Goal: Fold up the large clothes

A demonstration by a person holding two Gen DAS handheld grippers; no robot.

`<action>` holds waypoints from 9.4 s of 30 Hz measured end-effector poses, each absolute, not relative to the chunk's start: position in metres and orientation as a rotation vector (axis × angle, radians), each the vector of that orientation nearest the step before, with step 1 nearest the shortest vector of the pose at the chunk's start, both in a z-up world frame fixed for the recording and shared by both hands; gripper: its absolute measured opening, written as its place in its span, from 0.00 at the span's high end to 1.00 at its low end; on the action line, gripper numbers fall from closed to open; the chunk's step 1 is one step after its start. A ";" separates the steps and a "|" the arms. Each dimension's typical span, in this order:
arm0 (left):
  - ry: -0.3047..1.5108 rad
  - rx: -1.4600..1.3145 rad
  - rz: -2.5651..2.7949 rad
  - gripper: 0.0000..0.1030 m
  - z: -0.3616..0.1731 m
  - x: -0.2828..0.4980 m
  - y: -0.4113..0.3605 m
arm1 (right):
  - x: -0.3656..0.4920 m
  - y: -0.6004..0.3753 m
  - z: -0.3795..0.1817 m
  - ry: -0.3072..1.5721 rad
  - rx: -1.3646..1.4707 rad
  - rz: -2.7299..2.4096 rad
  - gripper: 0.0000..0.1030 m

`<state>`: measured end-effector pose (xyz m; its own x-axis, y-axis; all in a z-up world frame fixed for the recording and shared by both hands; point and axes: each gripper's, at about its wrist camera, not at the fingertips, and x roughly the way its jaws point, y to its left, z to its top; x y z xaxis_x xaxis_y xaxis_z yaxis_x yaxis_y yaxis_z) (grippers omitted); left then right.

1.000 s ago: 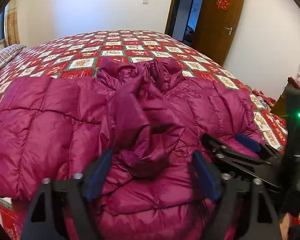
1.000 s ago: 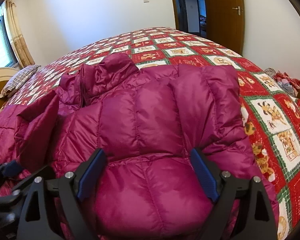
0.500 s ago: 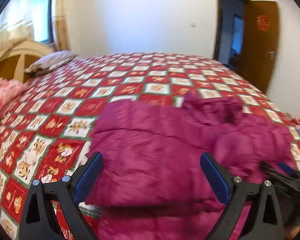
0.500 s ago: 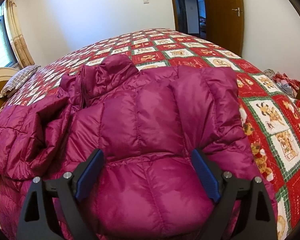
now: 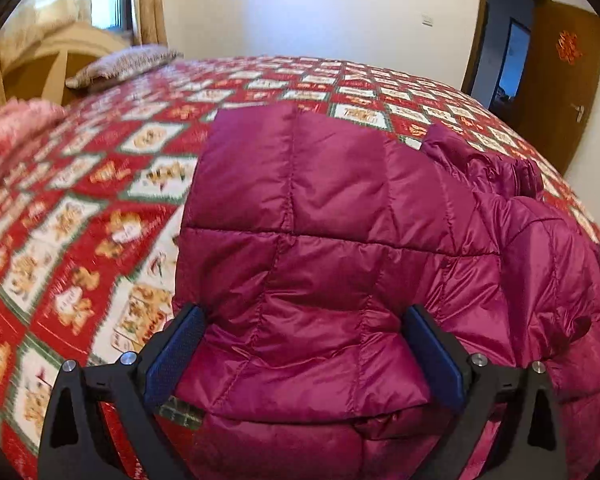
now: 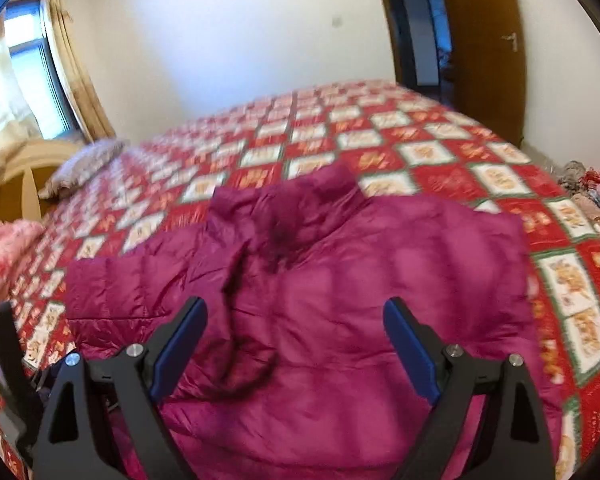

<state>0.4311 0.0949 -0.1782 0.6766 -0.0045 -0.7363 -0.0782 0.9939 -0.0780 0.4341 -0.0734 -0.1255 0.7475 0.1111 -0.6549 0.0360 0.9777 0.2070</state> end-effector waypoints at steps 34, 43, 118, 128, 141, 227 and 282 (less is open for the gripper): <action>0.723 0.076 0.274 0.02 -0.123 0.474 0.074 | 0.397 -0.135 -0.099 0.619 0.077 -0.168 0.38; 0.776 0.103 0.302 0.02 -0.163 0.469 0.070 | 0.456 -0.104 -0.155 0.791 0.070 -0.059 0.56; 0.706 0.096 0.092 0.01 -0.126 0.431 0.053 | 0.497 -0.125 -0.178 0.885 0.002 -0.167 0.93; 0.761 0.258 -0.090 0.01 -0.097 0.530 -0.075 | 0.478 -0.141 -0.174 0.763 0.140 -0.147 0.90; 0.924 0.150 0.168 0.78 -0.143 0.552 -0.039 | 0.479 -0.144 -0.179 0.765 0.169 -0.139 0.90; 0.935 0.027 0.000 0.09 -0.189 0.560 -0.017 | 0.536 -0.119 -0.168 0.873 0.024 -0.104 0.34; 0.798 0.104 -0.379 0.10 -0.081 0.086 0.149 | 0.081 -0.181 -0.069 0.609 0.077 -0.012 0.28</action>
<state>0.0861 0.1491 -0.0815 0.6351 -0.2925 -0.7149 0.3700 0.9276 -0.0509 0.0807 -0.1814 -0.0693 0.8200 0.0119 -0.5722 0.0336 0.9971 0.0688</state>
